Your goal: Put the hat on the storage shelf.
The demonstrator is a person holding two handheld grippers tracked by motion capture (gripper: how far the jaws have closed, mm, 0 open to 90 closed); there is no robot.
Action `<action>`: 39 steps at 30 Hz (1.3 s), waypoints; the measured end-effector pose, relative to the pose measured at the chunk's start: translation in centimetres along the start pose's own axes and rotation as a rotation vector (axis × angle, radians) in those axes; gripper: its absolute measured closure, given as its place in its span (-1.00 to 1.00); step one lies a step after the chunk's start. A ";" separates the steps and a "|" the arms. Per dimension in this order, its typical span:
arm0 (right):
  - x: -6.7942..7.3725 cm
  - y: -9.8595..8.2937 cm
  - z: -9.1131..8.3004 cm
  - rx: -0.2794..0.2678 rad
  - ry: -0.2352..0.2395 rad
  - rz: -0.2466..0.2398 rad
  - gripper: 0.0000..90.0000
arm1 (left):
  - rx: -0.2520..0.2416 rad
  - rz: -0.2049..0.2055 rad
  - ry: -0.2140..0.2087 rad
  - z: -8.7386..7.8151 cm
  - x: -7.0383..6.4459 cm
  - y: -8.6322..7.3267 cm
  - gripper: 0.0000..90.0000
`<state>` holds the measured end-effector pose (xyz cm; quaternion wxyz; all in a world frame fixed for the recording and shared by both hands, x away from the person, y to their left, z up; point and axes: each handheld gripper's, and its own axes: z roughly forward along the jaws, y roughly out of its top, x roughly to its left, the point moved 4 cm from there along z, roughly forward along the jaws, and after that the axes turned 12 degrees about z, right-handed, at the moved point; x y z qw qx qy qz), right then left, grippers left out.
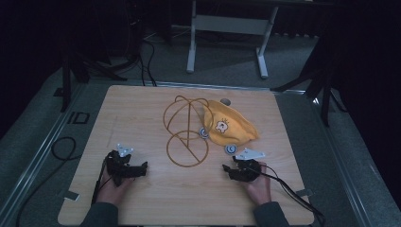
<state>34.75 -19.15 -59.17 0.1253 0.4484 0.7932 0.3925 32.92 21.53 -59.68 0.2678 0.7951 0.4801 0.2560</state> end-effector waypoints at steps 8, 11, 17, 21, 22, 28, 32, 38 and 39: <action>0.0 0.0 0.0 0.002 0.007 -0.003 -0.13 | 0.000 0.000 0.000 0.0 0.0 0.0 -1.00; 0.1 0.0 0.0 0.003 0.007 -0.004 -0.13 | 0.000 0.000 0.000 0.0 0.0 0.0 -1.00; 0.2 0.0 -0.1 0.000 0.037 -0.031 0.12 | 0.000 0.000 0.000 0.0 0.0 0.0 -1.00; 0.0 0.1 -0.1 0.012 0.050 -0.046 0.24 | 0.000 0.000 0.000 0.0 0.0 0.0 -1.00; 0.0 0.2 -0.1 0.019 0.052 -0.052 0.24 | 0.000 0.000 0.000 0.0 0.0 0.0 -1.00; -0.4 0.6 -0.4 0.091 0.020 -0.077 0.05 | 0.001 0.001 0.000 0.0 0.0 0.0 -1.00; -0.7 0.9 -0.9 0.132 -0.006 -0.132 0.22 | 0.000 0.000 0.000 0.0 0.0 0.0 -1.00; -1.0 1.4 -1.5 0.171 -0.036 -0.203 0.61 | 0.000 0.000 0.000 0.0 0.0 0.0 -1.00; -1.1 1.5 -1.6 0.172 -0.043 -0.208 0.63 | 0.001 0.000 0.000 0.0 0.0 0.0 -1.00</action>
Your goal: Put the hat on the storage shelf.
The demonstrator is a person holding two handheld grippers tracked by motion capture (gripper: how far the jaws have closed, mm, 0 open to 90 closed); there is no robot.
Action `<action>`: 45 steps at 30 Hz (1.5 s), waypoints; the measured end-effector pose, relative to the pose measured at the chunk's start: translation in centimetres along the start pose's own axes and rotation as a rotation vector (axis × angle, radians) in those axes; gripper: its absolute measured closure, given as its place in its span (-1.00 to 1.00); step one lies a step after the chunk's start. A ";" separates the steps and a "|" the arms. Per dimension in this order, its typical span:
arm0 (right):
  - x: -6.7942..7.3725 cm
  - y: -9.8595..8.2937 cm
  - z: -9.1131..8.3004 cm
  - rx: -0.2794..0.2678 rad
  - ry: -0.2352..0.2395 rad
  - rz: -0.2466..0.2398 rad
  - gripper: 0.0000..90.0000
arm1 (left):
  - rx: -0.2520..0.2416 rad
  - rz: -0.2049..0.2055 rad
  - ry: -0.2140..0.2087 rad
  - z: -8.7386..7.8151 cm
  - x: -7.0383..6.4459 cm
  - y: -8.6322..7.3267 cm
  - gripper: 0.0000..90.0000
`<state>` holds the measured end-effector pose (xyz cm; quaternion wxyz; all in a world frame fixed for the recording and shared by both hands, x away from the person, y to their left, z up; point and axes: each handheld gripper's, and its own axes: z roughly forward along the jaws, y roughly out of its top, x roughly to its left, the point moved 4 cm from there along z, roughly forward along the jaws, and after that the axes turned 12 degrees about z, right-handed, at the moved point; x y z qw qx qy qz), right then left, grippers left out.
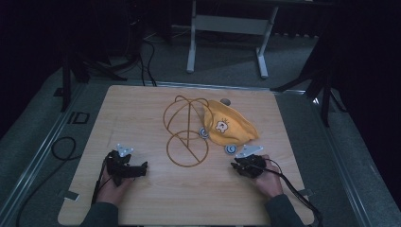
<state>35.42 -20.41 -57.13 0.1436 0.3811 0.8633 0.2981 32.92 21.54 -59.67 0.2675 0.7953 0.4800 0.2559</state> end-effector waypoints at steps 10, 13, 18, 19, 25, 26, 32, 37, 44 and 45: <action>-1.0 1.6 -0.3 0.009 -0.051 -0.048 0.65 | 0.000 0.001 -0.001 0.0 0.0 0.0 -1.00; -1.1 2.1 0.0 0.019 -0.052 -0.065 0.62 | 0.000 0.001 -0.001 0.0 0.0 0.0 -1.00; -1.0 3.2 0.7 0.038 -0.059 -0.118 0.58 | 0.000 -0.001 -0.001 0.0 0.0 0.0 -1.00; -0.9 3.4 0.8 0.048 -0.056 -0.127 0.58 | 0.000 -0.001 -0.001 0.0 0.0 0.0 -1.00; -0.9 4.3 1.8 0.091 -0.074 -0.177 0.53 | -0.001 -0.001 -0.001 0.0 0.0 0.0 -1.00; -0.9 4.3 1.8 0.091 -0.074 -0.177 0.53 | -0.001 -0.001 -0.001 0.0 0.0 0.0 -1.00; -1.3 4.9 2.5 0.128 -0.083 -0.202 0.49 | 0.000 -0.001 -0.001 0.0 0.0 0.0 -1.00; -1.6 5.0 3.1 0.161 -0.070 -0.190 0.46 | 0.000 -0.001 -0.001 0.0 0.0 0.0 -1.00; -1.9 5.2 3.6 0.202 -0.040 -0.161 0.45 | 0.000 -0.001 -0.001 0.0 0.0 0.0 -1.00; -2.0 5.3 3.7 0.205 -0.038 -0.157 0.47 | 0.000 -0.001 -0.001 0.0 0.0 0.0 -1.00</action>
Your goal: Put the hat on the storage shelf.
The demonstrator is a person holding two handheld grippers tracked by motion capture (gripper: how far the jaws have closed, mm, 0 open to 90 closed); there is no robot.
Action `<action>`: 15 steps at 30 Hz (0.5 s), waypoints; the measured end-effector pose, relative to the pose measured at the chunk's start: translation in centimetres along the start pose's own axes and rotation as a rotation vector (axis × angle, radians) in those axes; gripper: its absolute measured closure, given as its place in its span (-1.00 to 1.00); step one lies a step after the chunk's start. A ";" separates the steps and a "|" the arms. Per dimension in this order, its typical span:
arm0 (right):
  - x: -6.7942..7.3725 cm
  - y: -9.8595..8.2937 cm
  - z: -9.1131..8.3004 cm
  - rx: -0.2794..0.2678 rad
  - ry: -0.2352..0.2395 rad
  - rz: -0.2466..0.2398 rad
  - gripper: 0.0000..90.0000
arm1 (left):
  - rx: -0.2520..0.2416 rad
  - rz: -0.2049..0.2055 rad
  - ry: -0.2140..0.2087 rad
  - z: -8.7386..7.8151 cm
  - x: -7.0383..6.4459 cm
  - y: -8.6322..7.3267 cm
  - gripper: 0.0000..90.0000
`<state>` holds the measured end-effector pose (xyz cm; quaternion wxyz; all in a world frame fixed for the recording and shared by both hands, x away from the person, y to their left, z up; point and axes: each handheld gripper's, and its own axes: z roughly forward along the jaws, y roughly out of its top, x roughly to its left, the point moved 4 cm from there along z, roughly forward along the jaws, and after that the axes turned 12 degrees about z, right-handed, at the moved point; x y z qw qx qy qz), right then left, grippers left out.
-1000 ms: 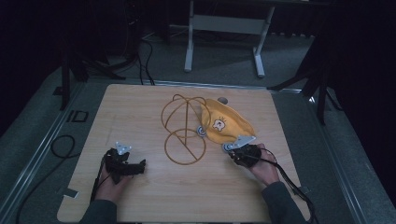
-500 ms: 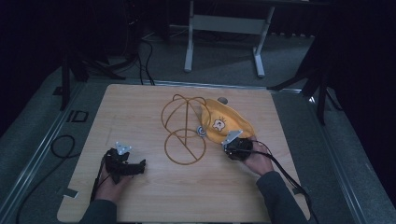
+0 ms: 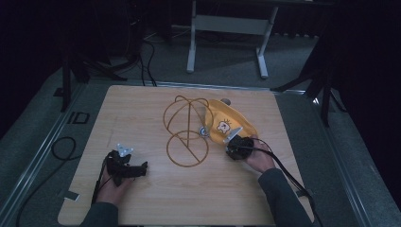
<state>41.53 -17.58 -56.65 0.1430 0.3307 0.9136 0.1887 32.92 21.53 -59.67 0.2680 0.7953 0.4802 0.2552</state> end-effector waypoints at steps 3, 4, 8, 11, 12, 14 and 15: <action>-0.1 0.2 0.1 0.019 -0.017 0.008 0.70 | 0.000 0.000 0.000 0.0 0.0 0.0 -1.00; -0.2 0.3 0.0 0.022 -0.022 0.007 0.76 | 0.000 0.000 0.000 0.0 0.0 0.0 -1.00; -0.3 0.6 -0.3 0.026 -0.025 0.024 0.85 | 0.000 0.000 0.000 0.0 0.0 0.0 -1.00; -0.3 0.7 -0.5 0.018 -0.018 0.033 0.86 | 0.003 0.003 -0.002 0.0 0.0 0.0 -1.00; -0.4 0.7 -0.7 0.010 -0.012 0.040 0.87 | 0.003 0.003 -0.002 0.0 0.0 0.0 -1.00; -0.4 0.8 -1.0 0.000 -0.006 0.046 0.87 | 0.001 0.000 -0.001 0.0 0.0 0.0 -1.00; -0.4 0.8 -1.2 -0.004 -0.002 0.051 0.87 | 0.002 0.003 -0.001 0.0 0.0 0.0 -1.00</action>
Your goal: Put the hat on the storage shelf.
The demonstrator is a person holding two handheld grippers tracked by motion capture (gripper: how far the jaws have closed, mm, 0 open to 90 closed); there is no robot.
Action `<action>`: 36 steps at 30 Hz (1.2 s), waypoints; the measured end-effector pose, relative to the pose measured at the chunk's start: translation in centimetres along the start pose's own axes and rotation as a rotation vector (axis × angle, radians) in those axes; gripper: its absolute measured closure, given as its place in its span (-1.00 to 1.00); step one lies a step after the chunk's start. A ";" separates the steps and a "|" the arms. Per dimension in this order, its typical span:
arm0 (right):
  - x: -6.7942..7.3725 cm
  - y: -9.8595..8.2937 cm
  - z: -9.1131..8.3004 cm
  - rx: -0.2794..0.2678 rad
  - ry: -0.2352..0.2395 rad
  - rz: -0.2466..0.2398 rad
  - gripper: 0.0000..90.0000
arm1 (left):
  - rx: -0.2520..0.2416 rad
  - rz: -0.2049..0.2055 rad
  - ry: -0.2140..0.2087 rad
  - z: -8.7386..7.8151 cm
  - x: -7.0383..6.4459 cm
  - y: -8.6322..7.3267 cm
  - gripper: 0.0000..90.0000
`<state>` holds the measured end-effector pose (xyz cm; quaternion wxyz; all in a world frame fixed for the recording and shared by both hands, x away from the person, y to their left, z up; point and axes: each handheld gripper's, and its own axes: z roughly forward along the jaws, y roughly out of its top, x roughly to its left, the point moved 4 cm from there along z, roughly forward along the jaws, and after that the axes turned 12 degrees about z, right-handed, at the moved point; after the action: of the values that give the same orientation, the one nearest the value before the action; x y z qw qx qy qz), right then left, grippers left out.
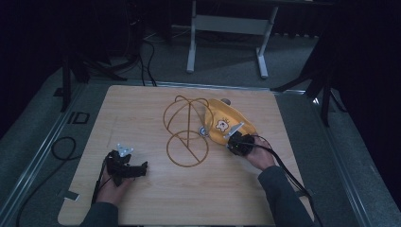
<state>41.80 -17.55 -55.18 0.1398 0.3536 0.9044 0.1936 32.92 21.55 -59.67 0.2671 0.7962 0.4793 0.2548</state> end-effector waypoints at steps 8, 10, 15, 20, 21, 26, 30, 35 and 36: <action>-0.5 0.8 -2.1 -0.048 0.015 0.022 0.87 | 0.001 0.000 -0.001 0.0 0.0 0.0 -1.00; -0.6 1.2 -2.7 -0.065 0.013 0.024 0.87 | 0.001 0.000 -0.001 0.0 0.0 0.0 -1.00; -0.8 1.9 -4.0 -0.100 0.013 0.028 0.87 | 0.001 0.000 -0.001 0.0 0.0 0.0 -1.00; -1.2 2.6 -5.5 -0.133 0.009 0.032 0.87 | -0.002 -0.003 0.000 0.0 0.0 0.0 -1.00; -1.2 2.7 -5.9 -0.143 0.007 0.036 0.87 | 0.000 0.000 -0.001 0.0 0.0 0.0 -1.00; -1.4 3.4 -8.0 -0.202 0.004 0.032 0.87 | -0.004 -0.003 0.001 0.0 0.0 0.0 -1.00; -1.5 4.0 -9.7 -0.242 -0.010 0.033 0.87 | -0.004 -0.004 0.000 0.0 0.0 0.0 -1.00; -2.3 4.4 -11.6 -0.289 -0.026 0.067 0.87 | -0.004 -0.004 0.001 0.0 0.0 0.0 -1.00; -2.5 4.4 -12.0 -0.298 -0.029 0.077 0.87 | -0.004 -0.004 0.001 0.0 0.0 0.0 -1.00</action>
<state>41.48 -19.32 -42.32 0.1965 0.3663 0.8491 0.3260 32.94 21.52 -59.67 0.2689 0.7947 0.4805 0.2554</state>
